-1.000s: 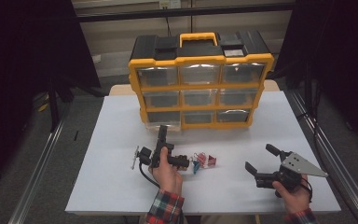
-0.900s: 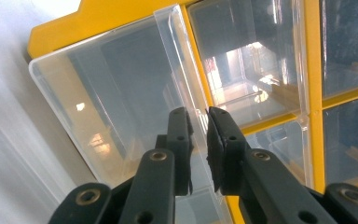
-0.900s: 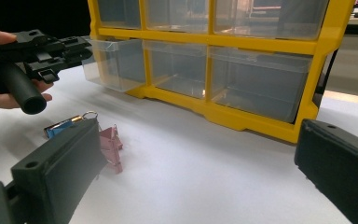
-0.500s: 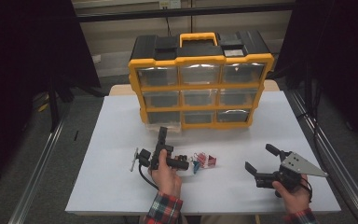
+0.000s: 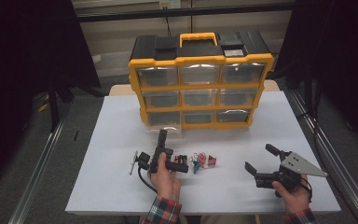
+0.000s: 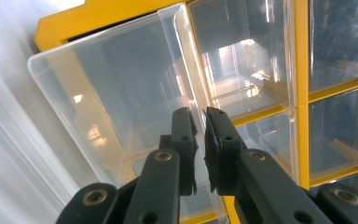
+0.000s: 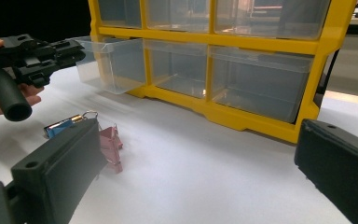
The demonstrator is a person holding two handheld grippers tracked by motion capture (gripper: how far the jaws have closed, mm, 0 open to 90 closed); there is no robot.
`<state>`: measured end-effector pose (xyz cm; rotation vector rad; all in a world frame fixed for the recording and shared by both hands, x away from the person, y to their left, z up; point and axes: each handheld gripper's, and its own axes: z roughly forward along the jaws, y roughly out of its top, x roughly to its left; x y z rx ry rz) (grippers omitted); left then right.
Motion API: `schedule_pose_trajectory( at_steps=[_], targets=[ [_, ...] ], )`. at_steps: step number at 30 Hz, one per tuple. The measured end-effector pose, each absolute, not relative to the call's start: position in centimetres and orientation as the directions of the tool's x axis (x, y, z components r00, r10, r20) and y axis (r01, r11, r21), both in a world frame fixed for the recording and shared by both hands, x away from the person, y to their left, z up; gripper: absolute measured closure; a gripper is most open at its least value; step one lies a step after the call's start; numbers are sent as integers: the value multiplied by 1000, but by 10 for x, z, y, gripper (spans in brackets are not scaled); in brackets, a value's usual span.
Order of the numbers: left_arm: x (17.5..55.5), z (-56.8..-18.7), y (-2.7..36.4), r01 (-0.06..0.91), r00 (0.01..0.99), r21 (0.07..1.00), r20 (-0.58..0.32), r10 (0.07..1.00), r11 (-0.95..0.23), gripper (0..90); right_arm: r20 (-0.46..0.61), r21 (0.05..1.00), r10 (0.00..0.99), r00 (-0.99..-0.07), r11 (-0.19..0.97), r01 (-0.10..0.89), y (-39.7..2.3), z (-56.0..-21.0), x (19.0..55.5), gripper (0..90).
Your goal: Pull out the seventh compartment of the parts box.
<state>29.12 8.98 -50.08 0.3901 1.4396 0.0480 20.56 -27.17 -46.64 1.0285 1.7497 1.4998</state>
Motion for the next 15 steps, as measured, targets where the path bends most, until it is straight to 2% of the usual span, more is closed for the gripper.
schedule_pose_trajectory(
  at_steps=[5, 9, 11, 15],
  targets=[
    [286, -500, 91, 215, 148, 308, -948, 281, 927, 825, 36, 984, 856, -516, 60, 168, -271, -466, 205, 2],
    [284, -497, 91, 195, 153, 290, -953, 263, 937, 823, 36, 984, 855, -518, 61, 170, -271, -466, 205, 1],
    [282, -499, 93, 212, 155, 329, -941, 301, 920, 821, 35, 984, 854, -518, 61, 168, -271, -466, 205, 2],
    [280, -501, 94, 214, 149, 326, -943, 299, 921, 817, 34, 984, 854, -519, 63, 168, -271, -466, 205, 2]
  ],
)
